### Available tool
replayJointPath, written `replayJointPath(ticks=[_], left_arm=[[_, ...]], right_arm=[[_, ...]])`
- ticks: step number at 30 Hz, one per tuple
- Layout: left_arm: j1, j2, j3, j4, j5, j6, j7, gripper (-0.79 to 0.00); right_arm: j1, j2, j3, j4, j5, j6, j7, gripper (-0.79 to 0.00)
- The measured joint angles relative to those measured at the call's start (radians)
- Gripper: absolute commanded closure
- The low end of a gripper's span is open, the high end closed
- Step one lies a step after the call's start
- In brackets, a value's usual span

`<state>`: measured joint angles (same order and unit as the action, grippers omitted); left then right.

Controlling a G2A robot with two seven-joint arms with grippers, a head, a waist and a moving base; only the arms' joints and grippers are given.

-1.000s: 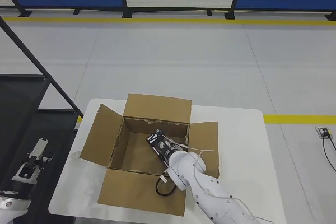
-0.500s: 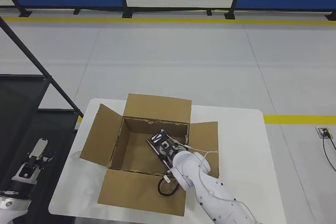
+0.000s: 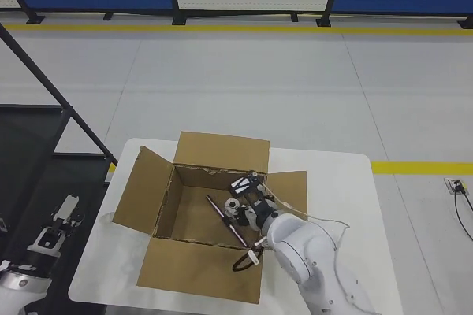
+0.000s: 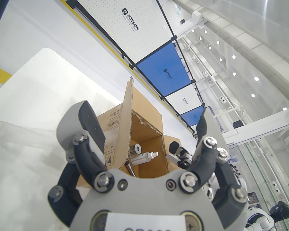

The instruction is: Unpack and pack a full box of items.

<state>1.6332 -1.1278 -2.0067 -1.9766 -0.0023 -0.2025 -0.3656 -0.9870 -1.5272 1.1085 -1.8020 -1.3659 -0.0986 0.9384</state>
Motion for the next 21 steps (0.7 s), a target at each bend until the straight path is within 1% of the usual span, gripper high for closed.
replayJointPath(ticks=[4, 7, 17, 21], left_arm=[[-0.029, 0.002, 0.027, 0.011, 0.047, 0.016, -0.006, -0.785], [-0.040, 0.004, 0.037, 0.017, 0.077, 0.043, -0.008, -0.785], [-0.043, 0.004, 0.043, 0.020, 0.089, 0.060, -0.014, -0.785], [-0.094, 0.008, 0.088, 0.045, 0.146, 0.127, -0.037, -0.785]], right_arm=[[-0.051, 0.010, 0.067, -0.102, 0.098, -0.045, 0.001, -0.785], [-0.070, 0.017, 0.113, -0.141, 0.155, -0.053, 0.019, -0.785], [-0.079, 0.019, 0.126, -0.142, 0.150, -0.039, 0.011, -0.785], [-0.085, 0.023, 0.168, -0.143, 0.209, -0.028, -0.023, -0.785]])
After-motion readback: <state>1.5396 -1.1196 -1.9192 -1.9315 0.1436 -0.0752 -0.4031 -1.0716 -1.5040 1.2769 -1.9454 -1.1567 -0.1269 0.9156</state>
